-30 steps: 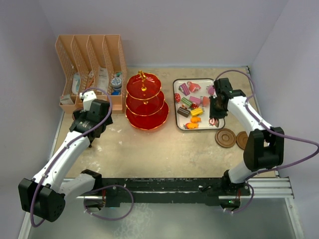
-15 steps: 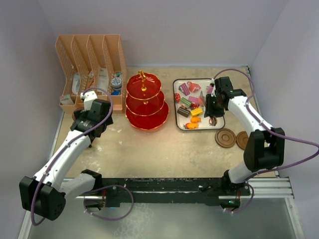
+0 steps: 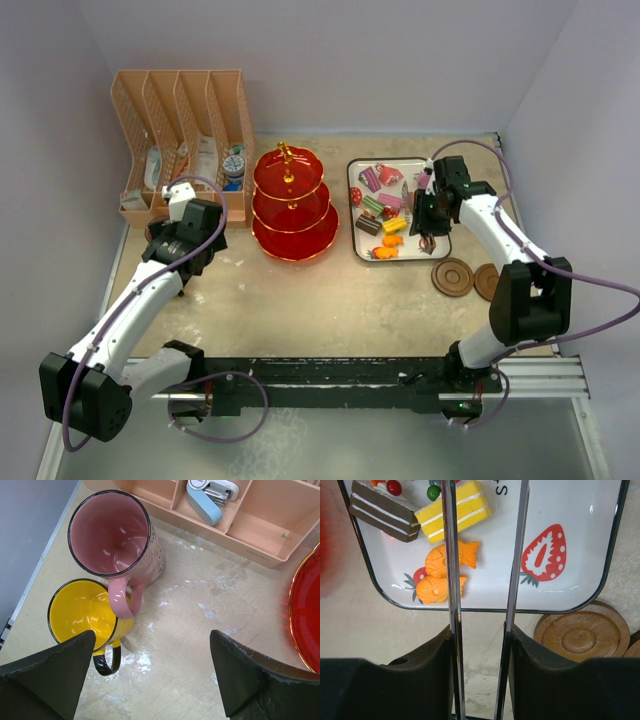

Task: Serve the afternoon tea
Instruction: Adjust the dessert on the tray, then pick up the desert from the tray.

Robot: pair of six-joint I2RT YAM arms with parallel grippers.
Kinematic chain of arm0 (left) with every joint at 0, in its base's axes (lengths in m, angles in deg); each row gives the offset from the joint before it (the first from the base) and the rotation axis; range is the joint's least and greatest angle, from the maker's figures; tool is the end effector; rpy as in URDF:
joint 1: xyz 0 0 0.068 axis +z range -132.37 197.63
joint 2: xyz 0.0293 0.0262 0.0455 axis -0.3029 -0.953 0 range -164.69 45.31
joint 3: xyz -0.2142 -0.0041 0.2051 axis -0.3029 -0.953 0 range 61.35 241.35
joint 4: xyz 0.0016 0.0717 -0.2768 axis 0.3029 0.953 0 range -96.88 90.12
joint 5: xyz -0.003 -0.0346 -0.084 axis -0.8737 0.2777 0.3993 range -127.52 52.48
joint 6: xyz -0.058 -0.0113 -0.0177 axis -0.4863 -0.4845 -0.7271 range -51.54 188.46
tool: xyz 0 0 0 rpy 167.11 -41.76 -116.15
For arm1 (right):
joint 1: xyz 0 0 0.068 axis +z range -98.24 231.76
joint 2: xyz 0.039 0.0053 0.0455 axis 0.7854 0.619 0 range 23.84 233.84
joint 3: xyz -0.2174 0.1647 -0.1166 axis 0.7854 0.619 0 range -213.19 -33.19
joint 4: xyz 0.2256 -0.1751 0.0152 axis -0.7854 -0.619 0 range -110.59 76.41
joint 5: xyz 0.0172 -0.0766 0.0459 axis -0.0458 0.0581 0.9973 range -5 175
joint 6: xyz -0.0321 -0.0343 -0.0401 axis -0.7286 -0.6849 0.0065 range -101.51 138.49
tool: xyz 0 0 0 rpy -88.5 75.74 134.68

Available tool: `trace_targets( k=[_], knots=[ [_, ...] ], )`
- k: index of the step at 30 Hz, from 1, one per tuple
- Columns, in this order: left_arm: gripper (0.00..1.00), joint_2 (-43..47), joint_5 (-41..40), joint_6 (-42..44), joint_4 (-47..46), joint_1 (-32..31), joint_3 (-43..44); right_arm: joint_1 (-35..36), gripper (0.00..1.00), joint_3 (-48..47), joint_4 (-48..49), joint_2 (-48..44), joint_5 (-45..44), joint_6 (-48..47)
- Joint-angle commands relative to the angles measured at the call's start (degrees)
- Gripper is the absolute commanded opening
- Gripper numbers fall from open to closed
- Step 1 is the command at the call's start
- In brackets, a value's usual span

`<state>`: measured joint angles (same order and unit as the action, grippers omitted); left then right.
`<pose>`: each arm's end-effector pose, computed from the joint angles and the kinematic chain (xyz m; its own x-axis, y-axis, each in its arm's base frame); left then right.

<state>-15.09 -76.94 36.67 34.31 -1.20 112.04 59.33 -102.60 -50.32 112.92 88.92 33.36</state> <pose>0.2216 -0.0444 0.2925 -0.5560 -0.2403 -0.7957 -0.4971 0.8633 0.0867 0.3540 0.0503 0.2669 -0.8413 0.1466 -0.5202 0.0487 0.9792 0.1971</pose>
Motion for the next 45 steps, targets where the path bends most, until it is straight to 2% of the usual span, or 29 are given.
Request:
trace_targets(
  k=[1,11,18,26,36,45],
  knots=[
    [0.93,0.1,-1.1,1.1,-1.5,-0.1,0.3,-0.7,0.43,0.3,0.1,-1.6,-1.5,0.0],
    [0.93,0.1,-1.0,1.1,-1.5,-0.1,0.3,-0.7,0.44,-1.3,-0.4,-2.6,-2.8,0.2],
    [0.93,0.1,-1.2,1.1,-1.5,-0.2,0.4,-0.7,0.44,-3.8,-1.4,-4.3,-7.0,1.3],
    [0.93,-0.1,-1.0,1.1,-1.5,-0.1,0.4,-1.5,0.44,0.6,1.0,-5.0,-6.0,3.6],
    [0.93,-0.3,-0.8,1.1,-1.6,-0.1,0.3,-5.8,0.47,6.7,8.5,-4.8,4.9,6.2],
    [0.93,-0.5,-0.9,1.2,-1.6,-0.1,0.4,-6.4,0.48,8.3,11.1,-4.4,11.4,7.1]
  ],
)
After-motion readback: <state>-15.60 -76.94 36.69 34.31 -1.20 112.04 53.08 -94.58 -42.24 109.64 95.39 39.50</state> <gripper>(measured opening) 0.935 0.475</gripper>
